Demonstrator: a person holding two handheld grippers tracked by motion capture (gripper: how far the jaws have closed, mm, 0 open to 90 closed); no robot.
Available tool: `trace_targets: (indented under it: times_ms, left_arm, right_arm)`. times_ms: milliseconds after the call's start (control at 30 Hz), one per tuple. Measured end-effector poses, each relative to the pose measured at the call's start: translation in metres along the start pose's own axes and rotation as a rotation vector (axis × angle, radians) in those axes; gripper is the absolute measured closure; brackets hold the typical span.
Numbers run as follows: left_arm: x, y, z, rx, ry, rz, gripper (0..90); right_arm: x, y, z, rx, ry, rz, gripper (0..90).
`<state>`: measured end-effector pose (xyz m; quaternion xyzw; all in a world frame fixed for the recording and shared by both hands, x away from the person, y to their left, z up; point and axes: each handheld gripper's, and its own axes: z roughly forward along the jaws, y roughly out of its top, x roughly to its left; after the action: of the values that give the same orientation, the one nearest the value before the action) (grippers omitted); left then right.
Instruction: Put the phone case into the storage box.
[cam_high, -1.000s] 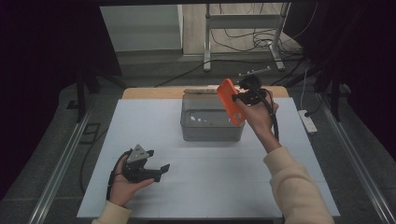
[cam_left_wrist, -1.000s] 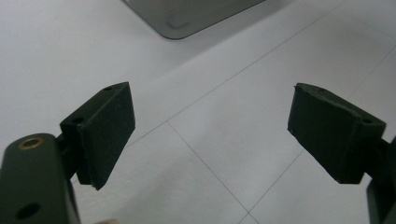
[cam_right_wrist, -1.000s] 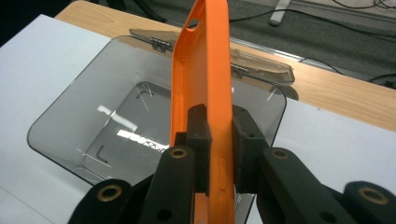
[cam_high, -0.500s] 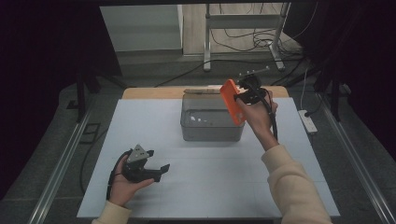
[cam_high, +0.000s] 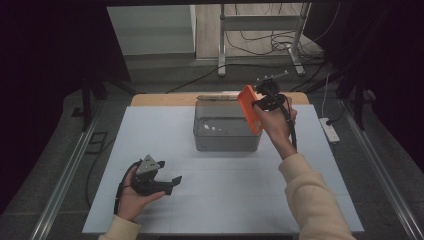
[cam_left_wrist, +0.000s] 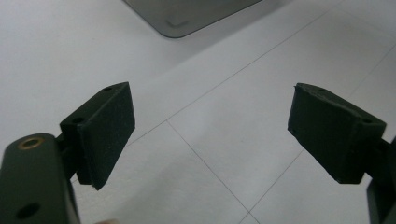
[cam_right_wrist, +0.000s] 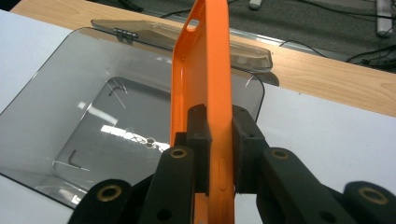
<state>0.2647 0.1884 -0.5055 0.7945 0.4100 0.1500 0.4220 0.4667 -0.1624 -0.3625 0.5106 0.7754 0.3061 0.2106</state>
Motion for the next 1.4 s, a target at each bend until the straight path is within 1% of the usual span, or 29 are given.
trace_targets:
  times_ms: [300,533,800,1167,1400]
  left_arm:
    - [0.0,0.0,0.0,0.0,-0.001,0.002,15.1]
    - [0.0,0.0,0.0,0.001,-0.002,0.003,15.1]
    - [0.0,0.0,0.0,0.004,0.0,0.006,15.2]
    - [0.001,0.0,0.0,0.001,0.0,0.007,15.2]
    - [0.001,0.0,0.0,0.003,0.0,0.008,15.2]
  right_arm:
    - [0.001,0.003,0.006,0.019,-0.019,0.005,79.8]
    - [0.001,0.003,0.013,0.043,-0.044,0.01,79.7]
    - [0.0,0.003,0.018,0.057,-0.068,0.018,79.7]
    - [0.002,0.002,0.025,0.071,-0.078,0.017,79.7]
    - [0.005,0.001,0.028,0.077,-0.076,0.014,79.7]
